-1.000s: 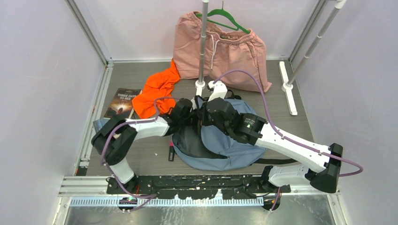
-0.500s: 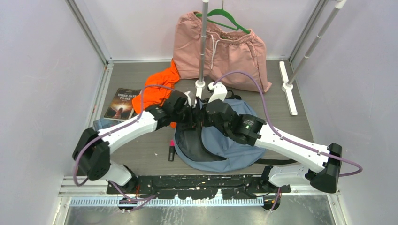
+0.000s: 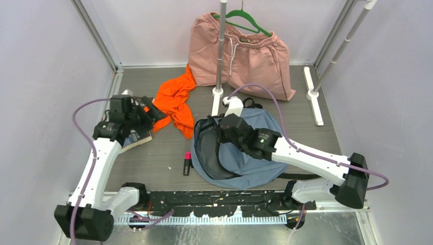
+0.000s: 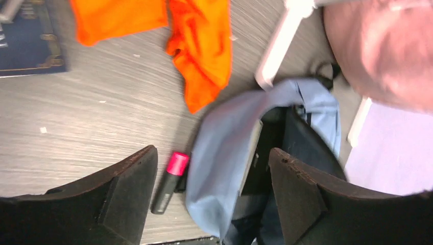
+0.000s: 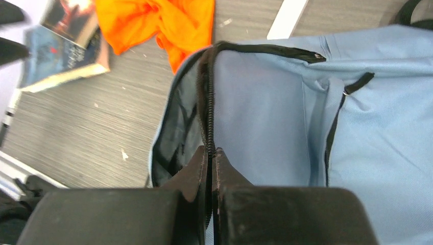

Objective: Pack the student bag
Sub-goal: Place the book in the student bag.

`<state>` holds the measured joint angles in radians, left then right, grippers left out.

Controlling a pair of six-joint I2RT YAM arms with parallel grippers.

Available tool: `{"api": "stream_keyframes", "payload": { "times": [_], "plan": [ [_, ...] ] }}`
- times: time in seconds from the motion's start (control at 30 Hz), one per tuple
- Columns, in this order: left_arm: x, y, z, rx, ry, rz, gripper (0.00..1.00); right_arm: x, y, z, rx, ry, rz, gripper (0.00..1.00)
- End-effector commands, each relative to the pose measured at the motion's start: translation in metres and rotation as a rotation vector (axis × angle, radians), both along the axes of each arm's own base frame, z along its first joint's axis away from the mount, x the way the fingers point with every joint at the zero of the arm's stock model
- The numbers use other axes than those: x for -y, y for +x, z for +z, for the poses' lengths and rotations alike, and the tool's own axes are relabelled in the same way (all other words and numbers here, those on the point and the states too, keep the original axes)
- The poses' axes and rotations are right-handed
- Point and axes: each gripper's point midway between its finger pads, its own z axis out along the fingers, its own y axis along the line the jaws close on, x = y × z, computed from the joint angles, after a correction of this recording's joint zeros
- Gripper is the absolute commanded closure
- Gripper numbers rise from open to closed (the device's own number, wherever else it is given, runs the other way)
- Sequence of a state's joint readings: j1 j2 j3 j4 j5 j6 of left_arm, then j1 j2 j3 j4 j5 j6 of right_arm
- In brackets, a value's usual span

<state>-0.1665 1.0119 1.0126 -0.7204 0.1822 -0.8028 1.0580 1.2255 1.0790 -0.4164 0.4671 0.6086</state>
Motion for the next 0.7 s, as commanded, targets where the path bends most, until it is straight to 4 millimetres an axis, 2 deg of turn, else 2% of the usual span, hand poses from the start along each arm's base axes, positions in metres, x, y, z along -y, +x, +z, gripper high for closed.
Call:
{"api": "stream_keyframes", "payload": {
  "times": [0.0, 0.17, 0.27, 0.33, 0.4, 0.5, 0.57, 0.67],
  "plan": [
    [-0.043, -0.011, -0.027, -0.120, -0.058, 0.138, 0.17, -0.007, 0.004, -0.030, -0.033, -0.014, -0.012, 0.99],
    [-0.086, -0.013, -0.073, -0.250, -0.111, 0.299, 0.15, -0.003, 0.007, -0.069, -0.086, -0.085, -0.026, 0.99],
    [-0.106, -0.014, -0.085, -0.277, -0.093, 0.375, 0.14, 0.004, 0.008, -0.085, -0.100, -0.094, -0.045, 0.98],
    [-0.120, -0.011, -0.090, -0.277, -0.067, 0.432, 0.14, 0.007, 0.009, -0.094, -0.128, -0.088, -0.045, 0.84],
    [-0.132, -0.008, -0.096, -0.279, -0.044, 0.474, 0.13, 0.009, 0.010, -0.098, -0.150, -0.084, -0.037, 0.60],
    [-0.147, -0.003, -0.102, -0.311, -0.018, 0.515, 0.13, 0.006, 0.011, -0.082, -0.126, -0.066, -0.005, 0.34],
    [-0.157, 0.002, -0.102, -0.314, 0.011, 0.538, 0.13, 0.002, 0.012, -0.065, -0.097, -0.049, 0.020, 0.24],
    [-0.174, 0.010, -0.101, -0.313, 0.047, 0.595, 0.12, -0.004, 0.015, -0.037, -0.049, -0.021, 0.051, 0.17]
  ]
}}
